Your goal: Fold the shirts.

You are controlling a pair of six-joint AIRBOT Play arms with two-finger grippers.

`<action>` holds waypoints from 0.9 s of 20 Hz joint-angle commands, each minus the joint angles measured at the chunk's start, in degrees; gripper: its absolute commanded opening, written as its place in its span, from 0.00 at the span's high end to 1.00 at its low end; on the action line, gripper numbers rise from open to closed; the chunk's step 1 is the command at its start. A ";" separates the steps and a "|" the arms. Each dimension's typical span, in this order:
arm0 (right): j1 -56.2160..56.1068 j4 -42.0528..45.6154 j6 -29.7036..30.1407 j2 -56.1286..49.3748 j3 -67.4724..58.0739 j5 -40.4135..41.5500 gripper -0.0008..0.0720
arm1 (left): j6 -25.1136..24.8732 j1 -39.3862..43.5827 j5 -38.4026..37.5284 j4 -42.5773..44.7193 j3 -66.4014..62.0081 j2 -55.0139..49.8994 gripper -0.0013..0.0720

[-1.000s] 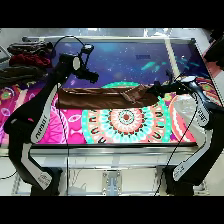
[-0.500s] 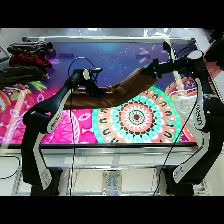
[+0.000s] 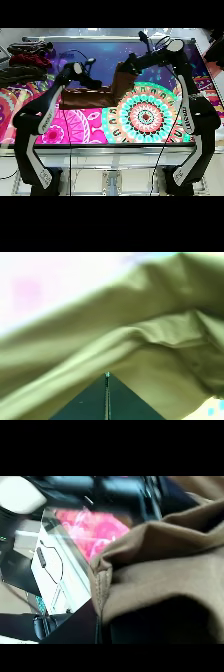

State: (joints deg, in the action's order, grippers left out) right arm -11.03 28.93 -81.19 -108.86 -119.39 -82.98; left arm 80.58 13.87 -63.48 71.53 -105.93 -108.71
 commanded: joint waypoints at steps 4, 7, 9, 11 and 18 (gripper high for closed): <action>-17.66 7.85 -0.17 -0.44 2.21 26.49 0.98 | -0.04 -14.47 -0.24 3.21 -0.04 17.53 0.97; -25.09 9.62 1.36 -0.61 4.81 43.01 0.94 | -0.04 -18.75 -1.46 3.23 -0.04 22.82 0.97; -28.63 9.33 1.25 -0.96 4.39 52.22 0.28 | -0.07 -20.22 -2.62 3.23 0.00 24.61 0.97; -29.79 8.52 1.25 -0.87 3.39 54.86 0.17 | -0.07 -20.72 -2.84 3.28 0.00 25.14 0.97; -14.51 24.44 -3.54 2.49 2.47 32.44 0.18 | -1.73 -20.74 -4.52 3.28 0.13 25.07 0.97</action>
State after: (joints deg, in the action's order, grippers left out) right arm -31.79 44.14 -80.75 -107.31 -117.08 -39.79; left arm 79.75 -6.66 -67.42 74.74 -105.82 -83.85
